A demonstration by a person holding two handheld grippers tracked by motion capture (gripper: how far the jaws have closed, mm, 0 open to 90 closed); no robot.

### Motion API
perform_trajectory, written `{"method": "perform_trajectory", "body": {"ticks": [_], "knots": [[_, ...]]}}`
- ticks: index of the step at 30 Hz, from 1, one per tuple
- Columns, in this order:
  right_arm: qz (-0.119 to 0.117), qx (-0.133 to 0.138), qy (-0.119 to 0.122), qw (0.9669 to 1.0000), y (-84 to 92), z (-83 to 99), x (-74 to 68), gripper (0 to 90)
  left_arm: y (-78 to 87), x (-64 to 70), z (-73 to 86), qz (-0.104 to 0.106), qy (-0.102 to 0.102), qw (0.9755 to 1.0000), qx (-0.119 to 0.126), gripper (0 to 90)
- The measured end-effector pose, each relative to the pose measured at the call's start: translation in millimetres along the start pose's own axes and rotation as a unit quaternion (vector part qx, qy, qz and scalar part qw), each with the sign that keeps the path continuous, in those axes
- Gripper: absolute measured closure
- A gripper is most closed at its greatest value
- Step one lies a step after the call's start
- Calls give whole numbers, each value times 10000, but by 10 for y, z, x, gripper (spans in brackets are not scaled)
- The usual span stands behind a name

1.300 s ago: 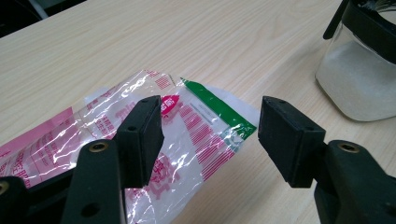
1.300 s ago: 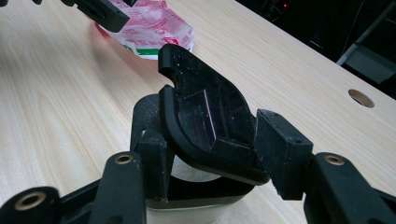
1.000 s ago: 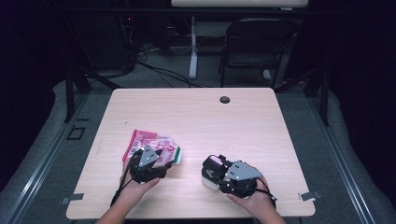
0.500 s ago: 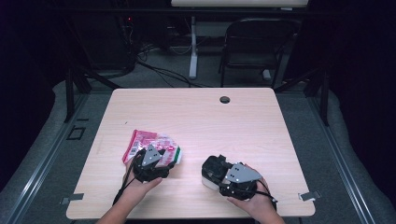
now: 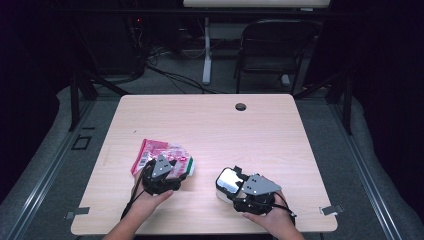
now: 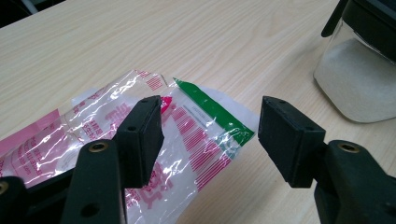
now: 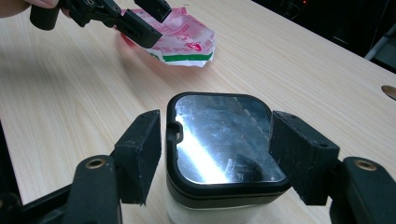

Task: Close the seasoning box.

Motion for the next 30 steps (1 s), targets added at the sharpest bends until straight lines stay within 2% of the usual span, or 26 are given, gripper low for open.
{"method": "perform_trajectory", "body": {"ticks": [9,17,30], "knots": [[-5,49,-97,9999,0,-14,18,346,12,-13,5,-38,-15,10000,16,398],[45,132,-274,9995,6,-14,89,346,47,-51,10,-99,33,9999,40,398],[334,306,-665,9968,12,0,255,352,107,-149,45,-232,144,9996,45,398]]}}
Point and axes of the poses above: each handheld gripper's, and its own axes: y roughly backward along the jaws, z roughly out of its underside, x roughly to its right, the point moved 5 cm from there along -y, roughly forward along the jaws, and after that the axes turned 6 degrees about x, right-handed, at the moved point
